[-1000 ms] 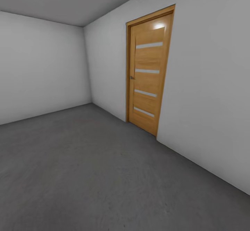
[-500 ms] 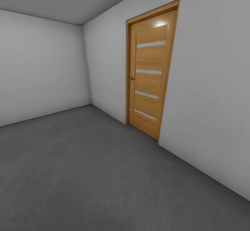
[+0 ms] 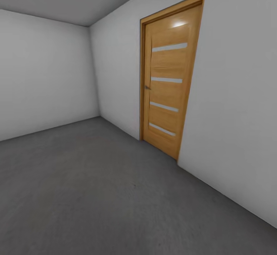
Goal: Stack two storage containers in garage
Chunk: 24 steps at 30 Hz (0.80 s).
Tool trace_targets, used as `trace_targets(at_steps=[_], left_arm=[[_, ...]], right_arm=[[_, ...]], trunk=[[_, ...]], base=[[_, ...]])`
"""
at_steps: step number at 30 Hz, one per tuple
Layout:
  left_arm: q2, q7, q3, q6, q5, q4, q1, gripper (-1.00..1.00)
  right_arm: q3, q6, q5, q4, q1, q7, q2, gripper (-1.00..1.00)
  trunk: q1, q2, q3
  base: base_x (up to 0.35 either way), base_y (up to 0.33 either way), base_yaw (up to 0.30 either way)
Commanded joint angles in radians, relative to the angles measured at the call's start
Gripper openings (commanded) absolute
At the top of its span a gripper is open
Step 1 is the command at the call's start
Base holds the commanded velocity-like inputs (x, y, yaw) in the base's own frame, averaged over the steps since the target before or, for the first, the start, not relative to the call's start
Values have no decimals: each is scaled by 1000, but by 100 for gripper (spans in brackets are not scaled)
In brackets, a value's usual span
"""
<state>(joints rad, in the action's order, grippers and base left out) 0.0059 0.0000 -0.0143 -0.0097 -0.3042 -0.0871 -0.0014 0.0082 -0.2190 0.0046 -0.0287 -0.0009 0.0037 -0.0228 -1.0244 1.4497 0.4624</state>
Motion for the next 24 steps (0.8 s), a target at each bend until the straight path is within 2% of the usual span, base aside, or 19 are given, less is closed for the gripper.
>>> trace_targets(at_steps=[1, 13, 24], left_arm=[[0, 0, -1, -1, -4, 0, 0, 100], [0, 0, -1, -2, -4, 0, 0, 100], [0, 0, -1, -3, -5, 0, 0, 100]], right_arm=[[1, -5, 0, -2, -1, 0, 0, 100], [1, -5, -2, -2, -1, -3, 4, 100], [1, -4, -2, -2, -1, -2, 6, 100]], trunk=[[-1, 0, 1], [-1, 0, 1], [-1, 0, 1]], base=[[323, 0, 0], [323, 21, -5], [304, 202, -234]])
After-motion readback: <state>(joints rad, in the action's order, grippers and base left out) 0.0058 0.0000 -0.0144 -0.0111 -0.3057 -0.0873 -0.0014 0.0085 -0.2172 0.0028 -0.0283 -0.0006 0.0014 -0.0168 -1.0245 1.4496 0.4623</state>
